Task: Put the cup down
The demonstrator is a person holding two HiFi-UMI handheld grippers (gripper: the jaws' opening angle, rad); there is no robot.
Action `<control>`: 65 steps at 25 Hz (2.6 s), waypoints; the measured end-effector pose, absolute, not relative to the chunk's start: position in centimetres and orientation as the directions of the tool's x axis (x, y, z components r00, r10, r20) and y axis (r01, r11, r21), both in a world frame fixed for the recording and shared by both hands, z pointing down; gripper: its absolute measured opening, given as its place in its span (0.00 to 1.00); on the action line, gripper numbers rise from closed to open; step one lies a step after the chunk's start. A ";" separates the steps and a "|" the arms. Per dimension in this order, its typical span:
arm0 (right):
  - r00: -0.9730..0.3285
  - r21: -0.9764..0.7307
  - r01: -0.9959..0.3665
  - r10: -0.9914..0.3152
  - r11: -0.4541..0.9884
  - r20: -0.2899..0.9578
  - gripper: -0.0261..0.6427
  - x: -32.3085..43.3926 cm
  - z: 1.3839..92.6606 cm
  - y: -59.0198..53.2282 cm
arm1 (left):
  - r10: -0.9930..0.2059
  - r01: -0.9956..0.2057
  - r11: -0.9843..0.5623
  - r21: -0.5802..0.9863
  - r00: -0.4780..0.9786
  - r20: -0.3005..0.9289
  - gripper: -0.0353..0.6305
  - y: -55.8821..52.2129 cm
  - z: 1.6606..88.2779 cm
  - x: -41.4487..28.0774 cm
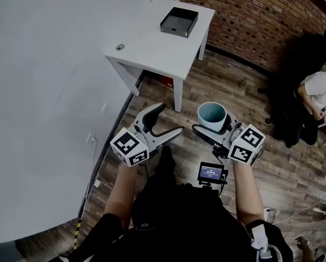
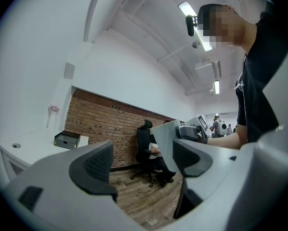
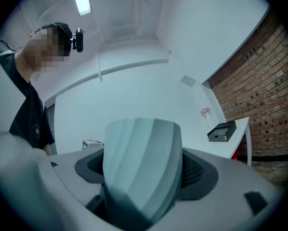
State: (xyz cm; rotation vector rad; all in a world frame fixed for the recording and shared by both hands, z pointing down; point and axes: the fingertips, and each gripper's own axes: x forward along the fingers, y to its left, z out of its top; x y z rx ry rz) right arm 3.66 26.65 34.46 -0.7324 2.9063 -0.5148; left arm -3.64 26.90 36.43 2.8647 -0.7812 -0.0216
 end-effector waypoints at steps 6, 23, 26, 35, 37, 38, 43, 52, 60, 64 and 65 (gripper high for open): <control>-0.865 -0.360 -0.466 -0.502 0.809 -0.009 0.64 2.2 34.4 21.7 | -0.488 -0.486 -0.856 0.174 0.872 0.037 0.64 21.6 36.4 -5.1; -0.852 -0.360 -0.485 -0.523 0.797 -0.011 0.64 -4.3 33.4 10.7 | -0.426 -0.420 -0.889 0.180 0.905 0.009 0.62 9.2 35.4 -10.5; -0.851 -0.362 -0.490 -0.525 0.793 0.001 0.64 -4.6 33.8 9.8 | -0.418 -0.412 -0.892 0.183 0.908 0.007 0.62 8.5 35.6 -10.7; -0.838 -0.375 -0.507 -0.546 0.776 0.003 0.64 -4.2 34.7 6.9 | -0.413 -0.409 -0.888 0.209 0.910 0.025 0.62 6.0 36.9 -10.7; -0.832 -0.382 -0.509 -0.554 0.771 -0.009 0.64 -3.7 34.8 5.9 | -0.408 -0.405 -0.891 0.204 0.913 0.027 0.62 5.2 36.9 -10.3; -0.833 -0.383 -0.507 -0.554 0.772 -0.014 0.64 -3.5 34.8 5.4 | -0.408 -0.405 -0.892 0.201 0.913 0.030 0.62 4.8 37.0 -10.1; -0.843 -0.348 -0.501 -0.538 0.793 -0.013 0.64 -3.1 35.3 3.2 | -0.412 -0.412 -0.891 0.192 0.910 0.042 0.62 2.3 37.6 -9.1; -0.843 -0.338 -0.496 -0.537 0.800 -0.035 0.64 -1.0 34.9 -2.3 | -0.417 -0.418 -0.889 0.186 0.908 0.047 0.62 -3.3 37.5 -6.8; -0.846 -0.350 -0.485 -0.532 0.802 -0.046 0.64 2.0 34.5 -8.3 | -0.422 -0.425 -0.888 0.178 0.905 0.054 0.62 -9.4 36.8 -3.5; -0.854 -0.355 -0.468 -0.517 0.809 -0.051 0.64 3.0 34.4 -11.0 | -0.433 -0.436 -0.881 0.183 0.899 0.062 0.62 -11.9 36.9 -2.3; -0.857 -0.355 -0.464 -0.513 0.812 -0.052 0.64 3.2 34.3 -11.7 | -0.437 -0.441 -0.878 0.183 0.897 0.065 0.62 -12.5 36.9 -2.1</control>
